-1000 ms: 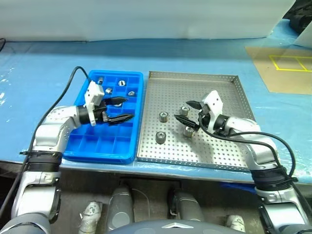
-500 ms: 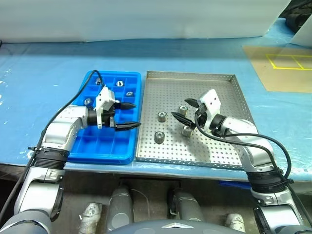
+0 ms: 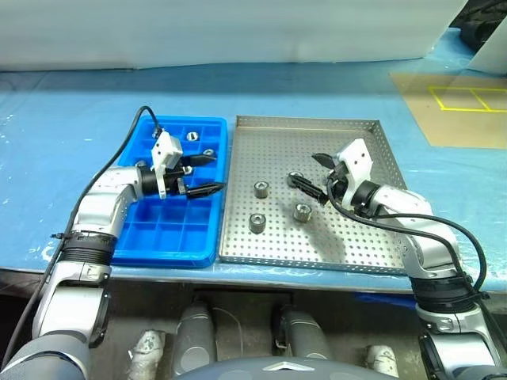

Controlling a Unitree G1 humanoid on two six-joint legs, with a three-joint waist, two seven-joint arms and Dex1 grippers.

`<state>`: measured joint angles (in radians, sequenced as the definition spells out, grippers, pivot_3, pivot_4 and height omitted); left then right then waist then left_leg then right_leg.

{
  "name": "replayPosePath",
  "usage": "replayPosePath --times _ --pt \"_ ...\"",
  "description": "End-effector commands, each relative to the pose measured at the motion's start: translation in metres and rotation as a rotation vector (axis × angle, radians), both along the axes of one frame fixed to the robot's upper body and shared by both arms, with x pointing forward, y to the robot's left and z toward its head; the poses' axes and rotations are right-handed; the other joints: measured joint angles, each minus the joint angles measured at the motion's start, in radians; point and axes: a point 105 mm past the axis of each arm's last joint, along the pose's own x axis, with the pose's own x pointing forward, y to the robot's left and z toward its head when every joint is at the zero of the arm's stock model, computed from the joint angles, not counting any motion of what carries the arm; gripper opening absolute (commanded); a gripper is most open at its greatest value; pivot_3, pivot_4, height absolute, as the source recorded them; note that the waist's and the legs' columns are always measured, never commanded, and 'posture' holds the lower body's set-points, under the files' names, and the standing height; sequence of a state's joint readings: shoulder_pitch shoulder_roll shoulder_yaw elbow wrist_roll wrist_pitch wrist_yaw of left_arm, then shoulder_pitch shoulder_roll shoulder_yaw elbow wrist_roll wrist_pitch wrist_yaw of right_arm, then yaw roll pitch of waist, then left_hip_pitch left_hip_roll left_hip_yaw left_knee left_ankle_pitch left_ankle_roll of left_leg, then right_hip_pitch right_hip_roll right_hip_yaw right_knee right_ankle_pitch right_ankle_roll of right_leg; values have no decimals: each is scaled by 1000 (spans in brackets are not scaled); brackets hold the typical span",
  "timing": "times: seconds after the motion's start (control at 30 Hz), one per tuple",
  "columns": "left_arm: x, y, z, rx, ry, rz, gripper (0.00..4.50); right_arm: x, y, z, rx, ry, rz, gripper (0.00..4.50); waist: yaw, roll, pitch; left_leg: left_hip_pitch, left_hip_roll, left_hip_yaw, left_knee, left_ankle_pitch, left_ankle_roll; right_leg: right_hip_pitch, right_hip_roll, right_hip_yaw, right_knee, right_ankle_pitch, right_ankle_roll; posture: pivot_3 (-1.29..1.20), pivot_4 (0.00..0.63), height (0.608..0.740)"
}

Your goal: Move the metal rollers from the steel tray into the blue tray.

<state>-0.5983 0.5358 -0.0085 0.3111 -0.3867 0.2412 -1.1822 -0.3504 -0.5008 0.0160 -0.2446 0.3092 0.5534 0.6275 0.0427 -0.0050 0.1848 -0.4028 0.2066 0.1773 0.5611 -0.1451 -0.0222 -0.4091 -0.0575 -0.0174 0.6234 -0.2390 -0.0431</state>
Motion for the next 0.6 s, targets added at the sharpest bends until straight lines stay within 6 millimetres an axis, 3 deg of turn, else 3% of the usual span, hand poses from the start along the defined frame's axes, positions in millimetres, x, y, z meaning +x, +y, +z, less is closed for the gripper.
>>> replayPosePath --times 0.03,0.6 --pt "3 2 15 -35 -54 29 4500 -3 11 18 46 -50 51 4141 0 0 0 0 0 0 0 0 0 0 0 0 0 0 0 -168 150 740" --pt "6 -5 32 -72 -107 34 4500 2 22 21 39 -66 82 4141 2 0 0 0 0 -1 1 0 0 1 0 -1 1 0 0 -155 150 740"
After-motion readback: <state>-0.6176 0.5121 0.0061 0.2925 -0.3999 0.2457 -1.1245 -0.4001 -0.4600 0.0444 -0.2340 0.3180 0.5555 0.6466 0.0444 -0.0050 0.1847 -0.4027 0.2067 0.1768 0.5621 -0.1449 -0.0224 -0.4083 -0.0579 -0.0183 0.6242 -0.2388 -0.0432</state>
